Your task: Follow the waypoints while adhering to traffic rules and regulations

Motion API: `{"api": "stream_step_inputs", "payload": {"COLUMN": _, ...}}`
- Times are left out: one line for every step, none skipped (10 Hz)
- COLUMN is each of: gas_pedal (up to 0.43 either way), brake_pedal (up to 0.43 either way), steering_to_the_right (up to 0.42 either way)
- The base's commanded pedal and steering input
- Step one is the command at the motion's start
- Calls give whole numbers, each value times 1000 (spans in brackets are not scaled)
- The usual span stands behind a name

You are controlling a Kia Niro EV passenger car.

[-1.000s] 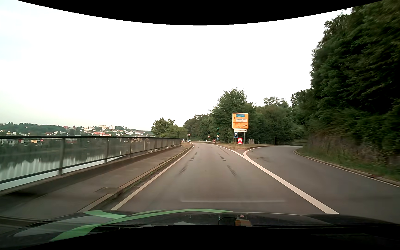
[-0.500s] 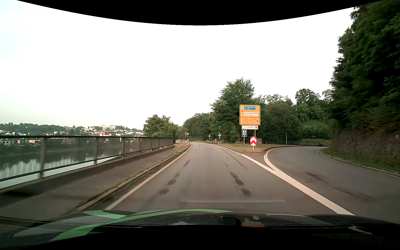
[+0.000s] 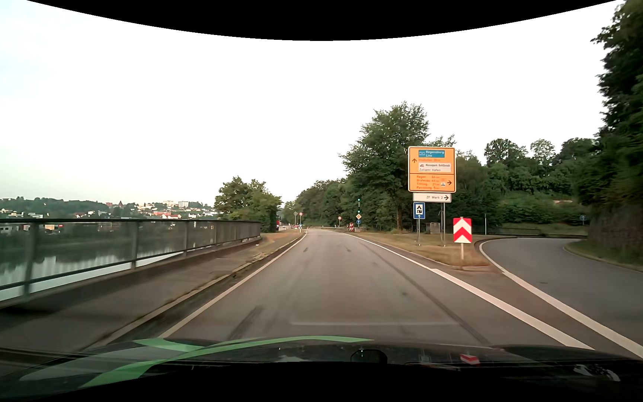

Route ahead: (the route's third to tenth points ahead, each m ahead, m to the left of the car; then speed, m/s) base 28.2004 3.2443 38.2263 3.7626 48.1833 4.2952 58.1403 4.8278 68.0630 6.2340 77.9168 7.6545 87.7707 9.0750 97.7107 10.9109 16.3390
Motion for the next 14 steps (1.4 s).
{"api": "stream_step_inputs", "payload": {"gas_pedal": 228, "brake_pedal": 0, "steering_to_the_right": -9}}
{"api": "stream_step_inputs", "payload": {"gas_pedal": 228, "brake_pedal": 0, "steering_to_the_right": -10}}
{"api": "stream_step_inputs", "payload": {"gas_pedal": 228, "brake_pedal": 0, "steering_to_the_right": -10}}
{"api": "stream_step_inputs", "payload": {"gas_pedal": 228, "brake_pedal": 0, "steering_to_the_right": -10}}
{"api": "stream_step_inputs", "payload": {"gas_pedal": 220, "brake_pedal": 0, "steering_to_the_right": -11}}
{"api": "stream_step_inputs", "payload": {"gas_pedal": 209, "brake_pedal": 0, "steering_to_the_right": -11}}
{"api": "stream_step_inputs", "payload": {"gas_pedal": 197, "brake_pedal": 0, "steering_to_the_right": -12}}
{"api": "stream_step_inputs", "payload": {"gas_pedal": 197, "brake_pedal": 0, "steering_to_the_right": -13}}
{"api": "stream_step_inputs", "payload": {"gas_pedal": 197, "brake_pedal": 0, "steering_to_the_right": -13}}
{"api": "stream_step_inputs", "payload": {"gas_pedal": 197, "brake_pedal": 0, "steering_to_the_right": -13}}
{"api": "stream_step_inputs", "payload": {"gas_pedal": 197, "brake_pedal": 0, "steering_to_the_right": -13}}
{"api": "stream_step_inputs", "payload": {"gas_pedal": 197, "brake_pedal": 0, "steering_to_the_right": -13}}
{"api": "stream_step_inputs", "payload": {"gas_pedal": 189, "brake_pedal": 0, "steering_to_the_right": -13}}
{"api": "stream_step_inputs", "payload": {"gas_pedal": 189, "brake_pedal": 0, "steering_to_the_right": -12}}
